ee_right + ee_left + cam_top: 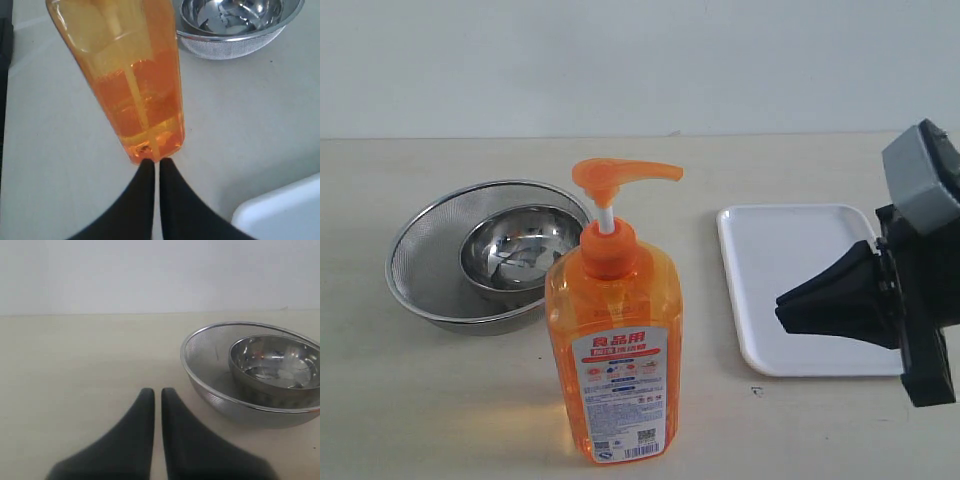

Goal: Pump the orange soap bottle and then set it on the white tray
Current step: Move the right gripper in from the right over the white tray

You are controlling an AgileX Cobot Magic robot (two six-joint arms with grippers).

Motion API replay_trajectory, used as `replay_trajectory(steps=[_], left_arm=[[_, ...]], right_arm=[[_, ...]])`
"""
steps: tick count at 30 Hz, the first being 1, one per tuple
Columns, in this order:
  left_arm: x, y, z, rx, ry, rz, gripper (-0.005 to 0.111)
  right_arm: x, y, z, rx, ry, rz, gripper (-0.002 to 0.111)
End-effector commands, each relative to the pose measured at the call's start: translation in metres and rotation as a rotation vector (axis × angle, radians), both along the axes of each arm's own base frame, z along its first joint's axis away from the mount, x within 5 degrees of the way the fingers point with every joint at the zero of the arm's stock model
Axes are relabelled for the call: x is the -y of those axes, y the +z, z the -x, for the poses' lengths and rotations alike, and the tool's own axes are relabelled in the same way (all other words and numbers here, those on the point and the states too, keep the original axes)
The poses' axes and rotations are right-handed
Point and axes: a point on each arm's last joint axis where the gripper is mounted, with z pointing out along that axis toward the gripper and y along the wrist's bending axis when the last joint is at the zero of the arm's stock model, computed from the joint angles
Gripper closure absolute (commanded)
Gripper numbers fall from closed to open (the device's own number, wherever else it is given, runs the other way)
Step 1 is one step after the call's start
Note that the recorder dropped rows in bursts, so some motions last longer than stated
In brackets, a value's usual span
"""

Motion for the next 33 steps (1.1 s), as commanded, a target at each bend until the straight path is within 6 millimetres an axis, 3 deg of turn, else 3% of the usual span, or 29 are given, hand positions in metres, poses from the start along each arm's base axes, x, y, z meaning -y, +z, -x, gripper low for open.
replay_trajectory(steps=[1, 6, 8, 10, 15, 33], left_arm=[[0.000, -0.001, 0.000, 0.003, 0.002, 0.008, 0.102], [0.000, -0.001, 0.000, 0.003, 0.002, 0.008, 0.102], [0.000, -0.001, 0.000, 0.003, 0.002, 0.008, 0.102], [0.000, -0.001, 0.000, 0.003, 0.002, 0.008, 0.102], [0.000, -0.001, 0.000, 0.004, 0.002, 0.008, 0.102], [0.000, -0.001, 0.000, 0.003, 0.002, 0.008, 0.102]], right_arm=[[-0.002, -0.009, -0.005, -0.041, 0.012, -0.043, 0.108], [-0.005, -0.005, -0.005, -0.074, 0.007, -0.114, 0.108], [-0.005, -0.005, -0.005, -0.074, 0.007, -0.114, 0.101], [-0.005, -0.005, -0.005, -0.080, 0.001, -0.116, 0.082], [-0.005, -0.002, -0.016, -0.105, -0.155, -0.176, 0.003], [-0.007, 0.002, -0.015, -0.120, -0.143, -0.220, 0.006]])
